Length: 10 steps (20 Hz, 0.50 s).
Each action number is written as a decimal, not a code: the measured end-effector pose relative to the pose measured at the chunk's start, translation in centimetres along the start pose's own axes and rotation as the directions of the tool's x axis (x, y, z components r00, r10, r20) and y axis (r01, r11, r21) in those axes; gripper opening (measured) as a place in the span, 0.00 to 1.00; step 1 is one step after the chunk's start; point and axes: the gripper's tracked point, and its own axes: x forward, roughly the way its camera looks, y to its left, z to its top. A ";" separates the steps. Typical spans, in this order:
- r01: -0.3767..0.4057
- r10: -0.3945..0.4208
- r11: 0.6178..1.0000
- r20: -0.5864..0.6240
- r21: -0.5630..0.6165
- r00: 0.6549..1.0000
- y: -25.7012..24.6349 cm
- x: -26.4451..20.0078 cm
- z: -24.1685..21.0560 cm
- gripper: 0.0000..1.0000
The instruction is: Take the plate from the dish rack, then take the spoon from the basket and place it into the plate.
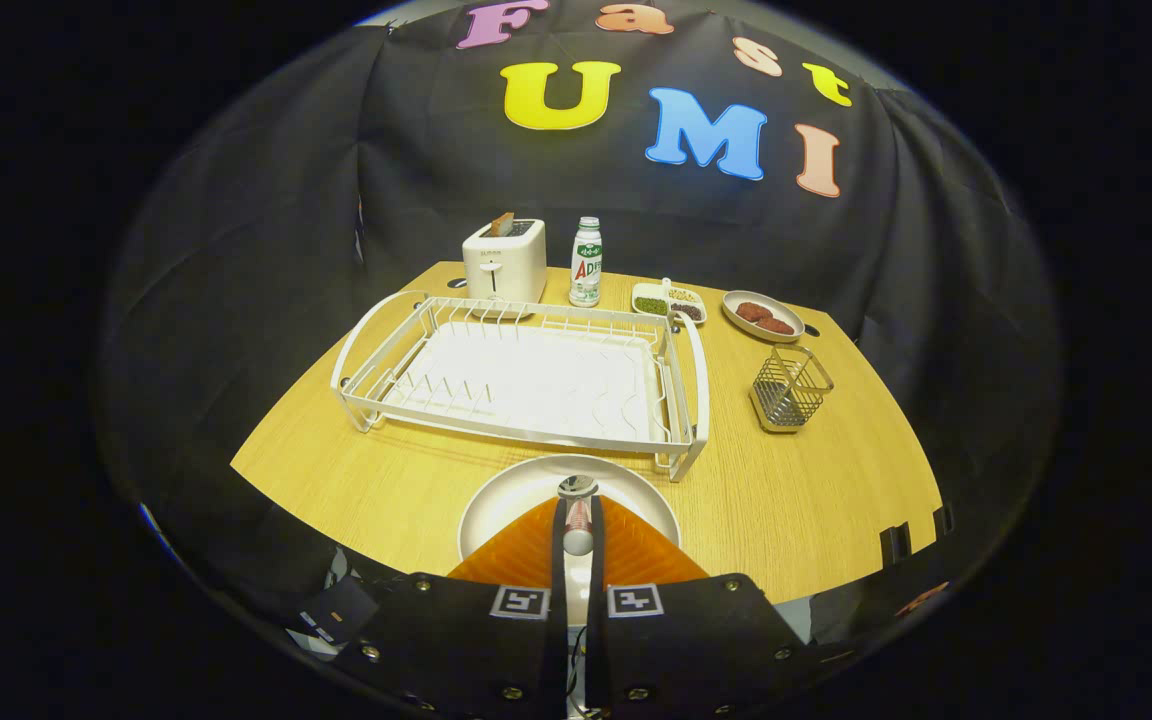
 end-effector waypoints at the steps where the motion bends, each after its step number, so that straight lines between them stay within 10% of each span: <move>1: -0.002 0.002 1.000 -0.004 0.003 1.000 0.0 0.2 -0.1 0.07; 10: -0.025 0.025 0.998 -0.003 0.056 1.000 0.5 2.1 -0.8 0.07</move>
